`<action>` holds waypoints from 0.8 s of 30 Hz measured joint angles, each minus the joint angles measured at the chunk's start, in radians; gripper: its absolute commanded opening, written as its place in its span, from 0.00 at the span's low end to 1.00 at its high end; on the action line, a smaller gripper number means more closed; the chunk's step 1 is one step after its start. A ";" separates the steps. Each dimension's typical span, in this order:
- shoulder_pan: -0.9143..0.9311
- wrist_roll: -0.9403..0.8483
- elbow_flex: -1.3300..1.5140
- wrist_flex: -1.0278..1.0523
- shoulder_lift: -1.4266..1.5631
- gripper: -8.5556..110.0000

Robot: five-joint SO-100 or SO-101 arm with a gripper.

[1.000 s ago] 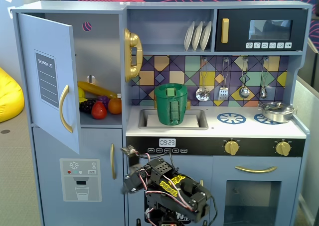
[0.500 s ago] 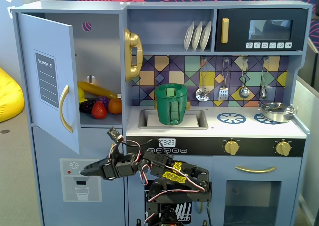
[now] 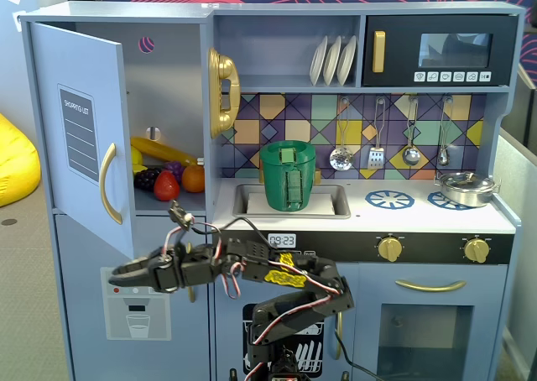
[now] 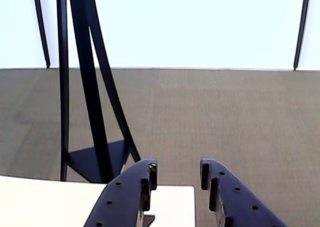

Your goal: Close the left cabinet door

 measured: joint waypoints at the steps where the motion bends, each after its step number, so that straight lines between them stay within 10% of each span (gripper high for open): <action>1: 0.000 -0.005 -0.029 -0.003 -0.031 0.07; 24: 0.199 -0.078 -0.265 -0.037 -0.330 0.07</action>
